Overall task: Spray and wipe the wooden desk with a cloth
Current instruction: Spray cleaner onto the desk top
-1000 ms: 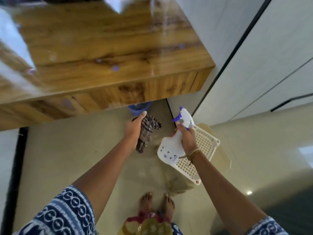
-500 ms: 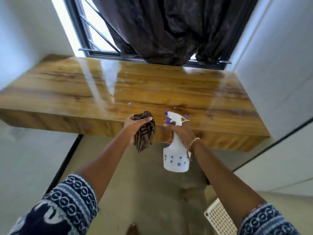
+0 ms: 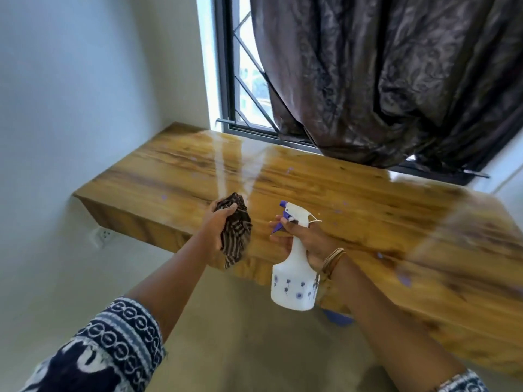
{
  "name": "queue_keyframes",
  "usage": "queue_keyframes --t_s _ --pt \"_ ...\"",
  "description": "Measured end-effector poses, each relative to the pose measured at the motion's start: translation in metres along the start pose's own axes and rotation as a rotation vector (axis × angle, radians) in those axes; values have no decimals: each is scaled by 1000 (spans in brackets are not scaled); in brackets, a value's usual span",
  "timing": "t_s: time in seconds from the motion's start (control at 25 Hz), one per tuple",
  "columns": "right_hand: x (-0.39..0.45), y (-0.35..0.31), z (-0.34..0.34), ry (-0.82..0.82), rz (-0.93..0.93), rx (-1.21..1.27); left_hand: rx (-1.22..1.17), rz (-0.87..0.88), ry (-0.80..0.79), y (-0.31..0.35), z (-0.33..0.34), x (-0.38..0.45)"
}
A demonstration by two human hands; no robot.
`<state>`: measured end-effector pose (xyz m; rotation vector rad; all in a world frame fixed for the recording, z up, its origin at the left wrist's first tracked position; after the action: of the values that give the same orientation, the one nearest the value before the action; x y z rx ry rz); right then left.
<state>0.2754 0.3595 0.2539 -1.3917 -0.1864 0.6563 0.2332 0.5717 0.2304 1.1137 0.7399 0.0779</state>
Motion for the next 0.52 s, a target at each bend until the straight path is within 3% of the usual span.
queue_keyframes --t_s 0.52 --pt "187 -85 64 -329 -30 -458 -95 109 34 109 -3 155"
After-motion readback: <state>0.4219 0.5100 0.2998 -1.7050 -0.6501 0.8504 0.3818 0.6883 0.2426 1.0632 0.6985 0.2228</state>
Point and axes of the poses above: each hand's wrist, its own x-axis towards the middle knuckle, its own z-axis out of the palm, y = z × x, the point moved 9 cm from there along x, towards the middle knuckle, and after that the axes turned 5 degrees about -z, right-handed, at the moved point
